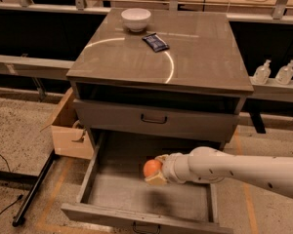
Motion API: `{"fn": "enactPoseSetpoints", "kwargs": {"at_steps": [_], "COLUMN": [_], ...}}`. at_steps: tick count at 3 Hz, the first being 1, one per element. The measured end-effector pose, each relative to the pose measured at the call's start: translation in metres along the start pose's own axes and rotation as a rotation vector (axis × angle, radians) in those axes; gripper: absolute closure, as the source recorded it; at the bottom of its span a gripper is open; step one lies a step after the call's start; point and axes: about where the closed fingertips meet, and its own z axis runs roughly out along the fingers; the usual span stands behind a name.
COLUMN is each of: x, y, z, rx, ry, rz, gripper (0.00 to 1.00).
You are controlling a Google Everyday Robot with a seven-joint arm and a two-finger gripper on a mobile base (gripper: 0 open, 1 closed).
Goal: Place orange into middle drawer
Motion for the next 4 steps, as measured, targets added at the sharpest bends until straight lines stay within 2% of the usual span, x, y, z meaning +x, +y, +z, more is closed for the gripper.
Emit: {"fn": "enactPoseSetpoints", "kwargs": {"at_steps": [1, 2, 4], "x": [0.03, 0.054, 0.082], "y": [-0.015, -0.021, -0.026], "z": [0.022, 0.04, 0.062], "rx": [0.04, 0.063, 0.087], "ry": [0.057, 0.097, 0.147], "rz": [0.019, 0.036, 0.063], "gripper": [1.0, 1.0, 1.0]}}
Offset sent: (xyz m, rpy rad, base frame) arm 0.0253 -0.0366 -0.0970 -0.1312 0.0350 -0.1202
